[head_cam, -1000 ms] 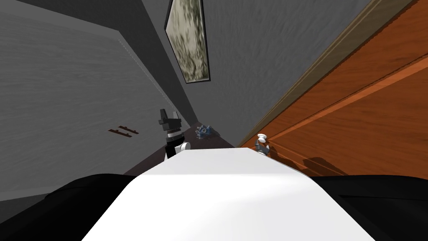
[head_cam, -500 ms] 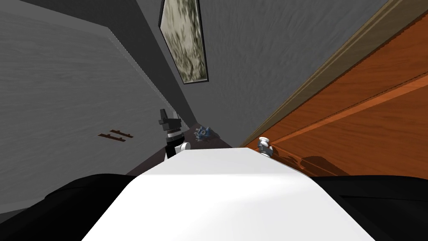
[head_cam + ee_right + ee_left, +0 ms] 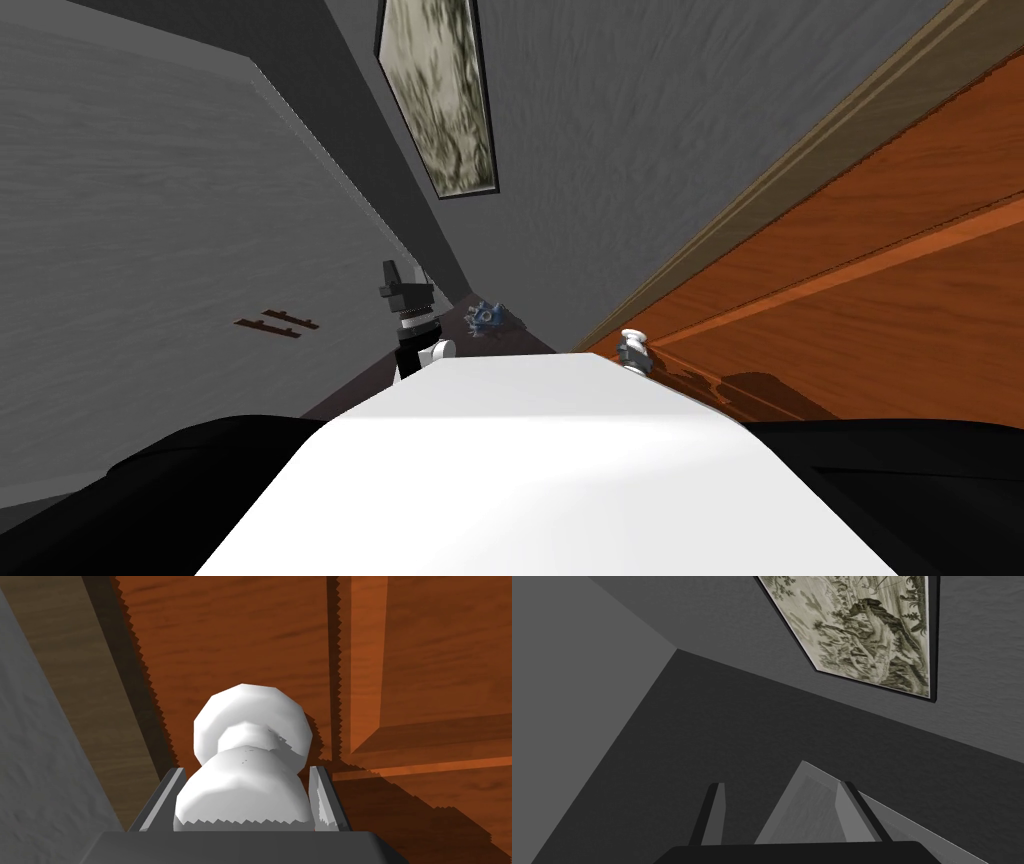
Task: Pull the door open
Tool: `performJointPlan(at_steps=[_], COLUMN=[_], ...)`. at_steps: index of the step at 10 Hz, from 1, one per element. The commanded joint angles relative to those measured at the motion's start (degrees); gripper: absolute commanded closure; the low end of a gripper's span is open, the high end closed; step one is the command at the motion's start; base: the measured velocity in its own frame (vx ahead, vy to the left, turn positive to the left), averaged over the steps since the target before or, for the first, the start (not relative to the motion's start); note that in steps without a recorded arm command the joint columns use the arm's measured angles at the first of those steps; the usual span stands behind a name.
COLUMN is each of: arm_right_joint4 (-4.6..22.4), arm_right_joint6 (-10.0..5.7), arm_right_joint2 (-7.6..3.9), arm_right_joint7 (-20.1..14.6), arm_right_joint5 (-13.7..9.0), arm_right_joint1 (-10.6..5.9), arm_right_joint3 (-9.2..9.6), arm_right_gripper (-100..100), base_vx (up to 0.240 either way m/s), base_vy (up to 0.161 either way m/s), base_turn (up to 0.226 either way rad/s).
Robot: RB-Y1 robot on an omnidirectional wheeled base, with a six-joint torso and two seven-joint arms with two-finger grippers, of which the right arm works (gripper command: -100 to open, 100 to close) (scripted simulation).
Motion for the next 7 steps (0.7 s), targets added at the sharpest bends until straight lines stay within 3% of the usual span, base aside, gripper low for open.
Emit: performJointPlan(at_steps=[1, 2, 3, 7], arm_right_joint4=[0.0, 0.0, -0.6, -1.9], arm_right_joint6=[-0.08, -0.08, -0.30, -1.03], arm_right_joint2=[0.00, 0.00, -0.49, -1.59], arm_right_joint7=[-0.1, -0.1, -0.6, -1.9], arm_right_joint5=[0.0, 0.0, 0.7, 2.3], arm_right_joint1=[0.06, 0.06, 0.39, 1.20], arm_right_joint3=[-0.05, -0.05, 1.17, 3.63], arm_right_gripper=[100, 100, 100, 100], base_vx=[0.000, 0.000, -0.146, -0.203], base_vy=[0.000, 0.000, -0.013, 0.054], base_turn=[0.000, 0.000, 0.066, 0.048])
